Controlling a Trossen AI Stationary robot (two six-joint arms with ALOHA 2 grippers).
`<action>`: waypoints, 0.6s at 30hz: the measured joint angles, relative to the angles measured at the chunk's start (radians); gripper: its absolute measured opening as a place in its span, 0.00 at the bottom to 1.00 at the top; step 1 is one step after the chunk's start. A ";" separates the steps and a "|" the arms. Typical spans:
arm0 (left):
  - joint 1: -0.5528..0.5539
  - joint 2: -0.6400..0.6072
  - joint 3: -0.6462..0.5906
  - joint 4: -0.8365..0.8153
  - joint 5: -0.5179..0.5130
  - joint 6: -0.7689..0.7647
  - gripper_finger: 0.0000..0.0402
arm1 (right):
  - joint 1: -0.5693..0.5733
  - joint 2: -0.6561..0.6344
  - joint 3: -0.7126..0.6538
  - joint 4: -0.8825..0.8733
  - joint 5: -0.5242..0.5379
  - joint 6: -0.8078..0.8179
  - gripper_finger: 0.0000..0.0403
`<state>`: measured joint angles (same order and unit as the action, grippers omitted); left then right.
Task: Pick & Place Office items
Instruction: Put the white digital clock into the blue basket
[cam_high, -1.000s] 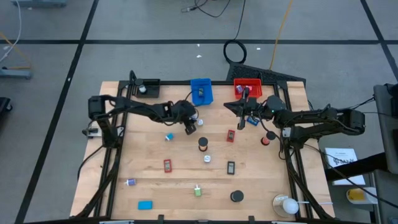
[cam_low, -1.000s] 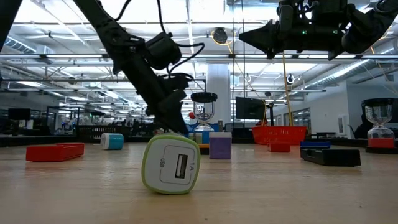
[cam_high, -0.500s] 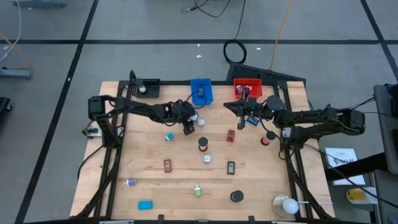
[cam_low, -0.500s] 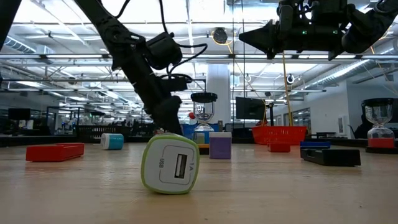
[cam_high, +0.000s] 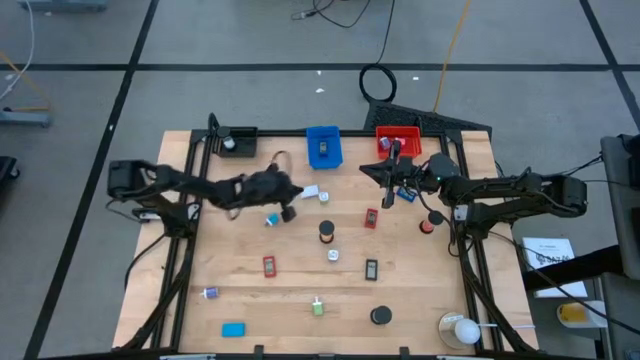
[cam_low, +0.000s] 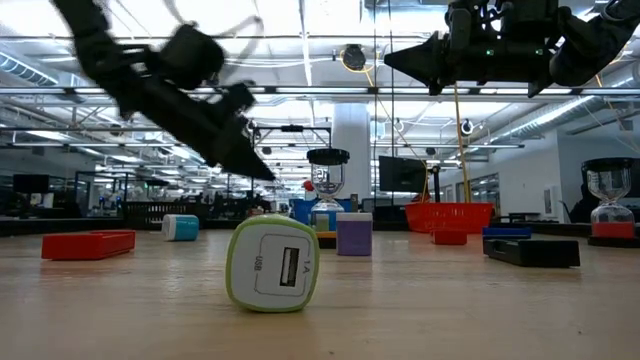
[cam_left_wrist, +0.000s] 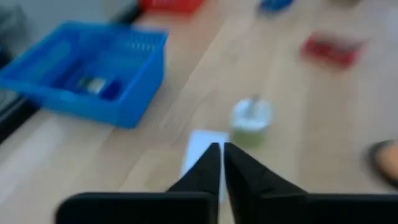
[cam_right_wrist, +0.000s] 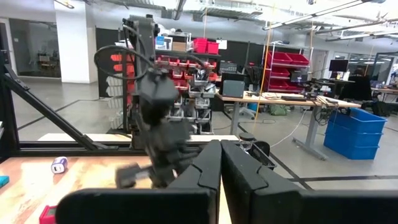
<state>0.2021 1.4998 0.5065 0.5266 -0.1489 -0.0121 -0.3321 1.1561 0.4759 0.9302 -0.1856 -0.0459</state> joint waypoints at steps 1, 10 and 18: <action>-0.006 -0.022 -0.048 0.088 0.009 -0.002 0.02 | 0.000 0.000 0.000 0.000 0.000 0.000 0.02; -0.022 -0.197 -0.311 0.332 0.011 -0.060 0.05 | 0.000 -0.002 0.000 0.067 0.000 0.013 0.02; -0.027 -0.200 -0.476 0.598 -0.008 -0.070 0.05 | 0.000 -0.029 0.000 0.068 -0.001 0.081 0.02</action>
<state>0.1753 1.3003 0.0309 1.1244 -0.1574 -0.0822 -0.3321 1.1267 0.4759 0.9982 -0.1864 0.0355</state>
